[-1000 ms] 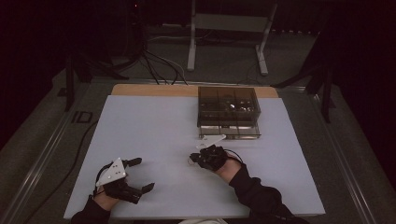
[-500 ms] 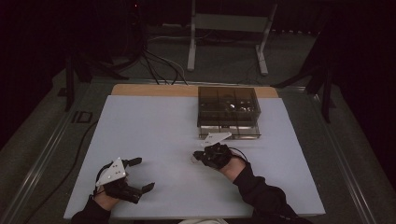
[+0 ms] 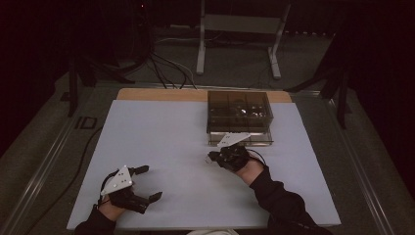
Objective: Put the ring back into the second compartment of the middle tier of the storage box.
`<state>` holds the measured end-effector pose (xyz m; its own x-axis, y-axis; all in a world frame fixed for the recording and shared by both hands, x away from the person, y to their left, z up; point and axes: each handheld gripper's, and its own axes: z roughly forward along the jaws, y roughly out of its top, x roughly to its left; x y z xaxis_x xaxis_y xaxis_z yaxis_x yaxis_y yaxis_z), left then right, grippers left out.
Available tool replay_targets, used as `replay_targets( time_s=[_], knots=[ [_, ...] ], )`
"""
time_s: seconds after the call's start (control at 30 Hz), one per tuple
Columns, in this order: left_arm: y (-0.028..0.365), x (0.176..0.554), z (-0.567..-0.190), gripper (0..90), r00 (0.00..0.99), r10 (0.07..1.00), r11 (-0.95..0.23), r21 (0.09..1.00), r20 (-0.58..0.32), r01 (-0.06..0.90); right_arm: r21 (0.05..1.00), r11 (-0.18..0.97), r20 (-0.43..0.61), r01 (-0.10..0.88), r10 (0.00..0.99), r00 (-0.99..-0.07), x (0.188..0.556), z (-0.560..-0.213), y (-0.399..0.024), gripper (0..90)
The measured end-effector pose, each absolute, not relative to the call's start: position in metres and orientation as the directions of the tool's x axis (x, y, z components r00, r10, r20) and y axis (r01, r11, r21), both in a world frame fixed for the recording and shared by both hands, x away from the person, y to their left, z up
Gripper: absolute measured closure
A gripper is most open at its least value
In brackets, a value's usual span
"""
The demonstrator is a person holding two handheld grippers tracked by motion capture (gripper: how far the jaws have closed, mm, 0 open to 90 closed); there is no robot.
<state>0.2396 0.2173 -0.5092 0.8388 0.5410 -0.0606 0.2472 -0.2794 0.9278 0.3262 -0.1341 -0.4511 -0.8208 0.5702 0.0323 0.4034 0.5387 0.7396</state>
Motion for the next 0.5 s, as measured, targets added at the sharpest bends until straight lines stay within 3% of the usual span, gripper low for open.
replay_targets(
  time_s=[0.5],
  knots=[
    [0.218,0.239,-0.508,0.8,0.837,0.544,-0.27,0.932,-0.061,0.243,0.755,0.514,0.01,0.408,0.612,-0.791,0.334,-0.437,-0.153,86.4]
  ],
)
